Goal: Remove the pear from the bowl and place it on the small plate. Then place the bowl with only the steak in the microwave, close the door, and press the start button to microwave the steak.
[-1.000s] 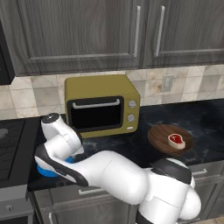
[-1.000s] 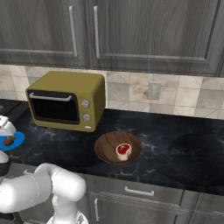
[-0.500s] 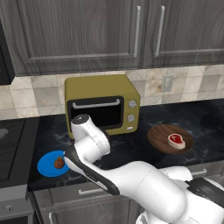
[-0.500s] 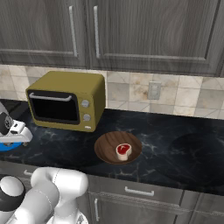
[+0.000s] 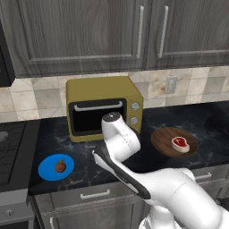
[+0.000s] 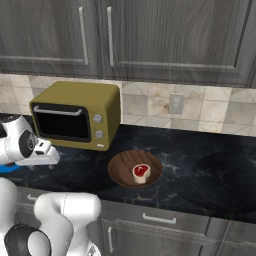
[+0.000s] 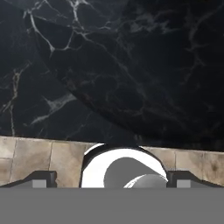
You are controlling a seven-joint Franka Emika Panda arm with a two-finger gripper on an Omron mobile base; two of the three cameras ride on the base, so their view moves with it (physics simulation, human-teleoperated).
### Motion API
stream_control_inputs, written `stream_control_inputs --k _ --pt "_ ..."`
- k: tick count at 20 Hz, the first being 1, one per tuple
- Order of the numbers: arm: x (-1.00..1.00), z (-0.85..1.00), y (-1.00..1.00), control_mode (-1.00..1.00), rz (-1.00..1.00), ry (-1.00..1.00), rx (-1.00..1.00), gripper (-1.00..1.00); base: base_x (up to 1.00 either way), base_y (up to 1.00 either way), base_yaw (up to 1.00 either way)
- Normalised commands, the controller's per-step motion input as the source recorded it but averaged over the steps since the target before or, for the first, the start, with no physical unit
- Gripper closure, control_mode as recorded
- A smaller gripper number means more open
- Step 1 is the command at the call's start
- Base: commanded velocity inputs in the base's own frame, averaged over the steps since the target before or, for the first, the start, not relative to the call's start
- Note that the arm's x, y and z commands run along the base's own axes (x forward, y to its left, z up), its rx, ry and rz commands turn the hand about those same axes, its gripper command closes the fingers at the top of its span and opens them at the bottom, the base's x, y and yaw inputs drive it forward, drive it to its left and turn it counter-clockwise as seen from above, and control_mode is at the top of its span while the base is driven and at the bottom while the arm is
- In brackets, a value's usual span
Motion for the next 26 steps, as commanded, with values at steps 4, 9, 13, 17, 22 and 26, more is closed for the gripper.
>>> stream_control_inputs --k 4,9,13,17,22,26 --pt "0.0 0.0 -0.75 -1.0 -0.12 0.12 -0.05 -1.0 0.0 0.0 0.0" --pt "0.0 0.0 -0.79 -1.0 -0.08 0.12 0.0 -1.0 0.0 0.0 0.0" --pt "0.0 0.0 -0.74 -1.0 -0.06 0.1 0.0 -1.0 0.0 0.0 0.0" --pt "0.0 0.0 -0.7 -1.0 -0.05 0.07 0.0 -1.0 0.0 0.0 0.0" --pt "0.0 0.0 -0.51 -1.0 -0.05 0.08 -0.02 -1.0 0.0 0.0 0.0" --pt "0.03 0.03 -0.2 -1.0 -0.07 0.16 -0.08 -1.0 0.0 0.0 0.0"
